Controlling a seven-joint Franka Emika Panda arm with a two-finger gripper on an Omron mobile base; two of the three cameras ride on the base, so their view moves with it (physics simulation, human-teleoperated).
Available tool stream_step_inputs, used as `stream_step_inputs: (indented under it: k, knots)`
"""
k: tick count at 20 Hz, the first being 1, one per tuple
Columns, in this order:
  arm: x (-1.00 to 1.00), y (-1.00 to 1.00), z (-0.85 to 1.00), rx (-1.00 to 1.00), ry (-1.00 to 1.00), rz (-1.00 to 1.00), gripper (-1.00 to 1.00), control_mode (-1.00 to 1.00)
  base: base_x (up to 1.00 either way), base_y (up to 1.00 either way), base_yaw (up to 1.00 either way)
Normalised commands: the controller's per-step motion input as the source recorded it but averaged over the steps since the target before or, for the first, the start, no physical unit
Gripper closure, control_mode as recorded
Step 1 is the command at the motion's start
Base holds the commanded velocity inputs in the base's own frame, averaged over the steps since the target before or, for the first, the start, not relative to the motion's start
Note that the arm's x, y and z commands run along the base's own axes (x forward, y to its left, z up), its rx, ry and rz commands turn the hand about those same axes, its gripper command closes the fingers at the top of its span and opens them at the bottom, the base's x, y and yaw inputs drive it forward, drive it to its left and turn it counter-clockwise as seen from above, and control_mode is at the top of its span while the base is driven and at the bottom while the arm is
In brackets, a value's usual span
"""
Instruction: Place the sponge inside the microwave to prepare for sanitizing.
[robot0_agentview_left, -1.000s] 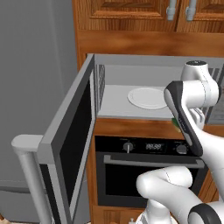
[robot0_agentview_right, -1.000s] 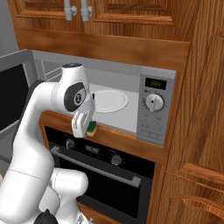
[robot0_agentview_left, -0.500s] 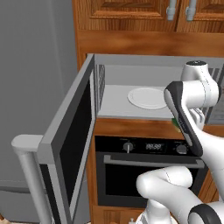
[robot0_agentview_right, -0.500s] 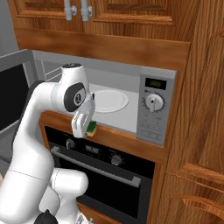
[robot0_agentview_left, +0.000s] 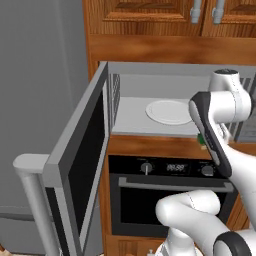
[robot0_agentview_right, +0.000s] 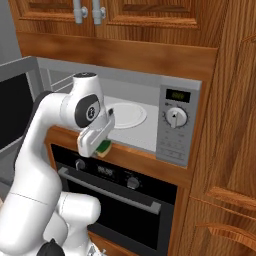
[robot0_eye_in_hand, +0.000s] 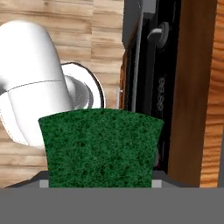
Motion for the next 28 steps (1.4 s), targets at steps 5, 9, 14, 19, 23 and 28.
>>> stream_step_inputs:
  k: [5, 9, 14, 19, 23, 28]
  knots:
    - [0.00, 0.00, 0.00, 0.27, -0.16, -0.52, 1.00, -1.00, 0.00, 0.00, 0.00]
    - [0.00, 0.07, 0.00, 0.18, -0.21, -0.46, 1.00, -1.00, 0.00, 0.00, 0.00]
    - [0.00, 0.33, 0.14, 0.01, -0.11, -0.34, 1.00, -1.00, 0.00, 0.00, 0.00]
    - [0.04, 0.31, 0.31, -0.01, -0.18, -0.39, 1.00, -1.00, 0.00, 0.00, 0.00]
    - [0.04, 0.01, 0.21, 0.02, -0.33, -0.50, 1.00, -1.00, 0.00, 0.00, 0.00]
    - [0.00, 0.11, 0.07, 0.11, -0.34, -0.55, 1.00, -1.00, 0.00, 0.00, 0.00]
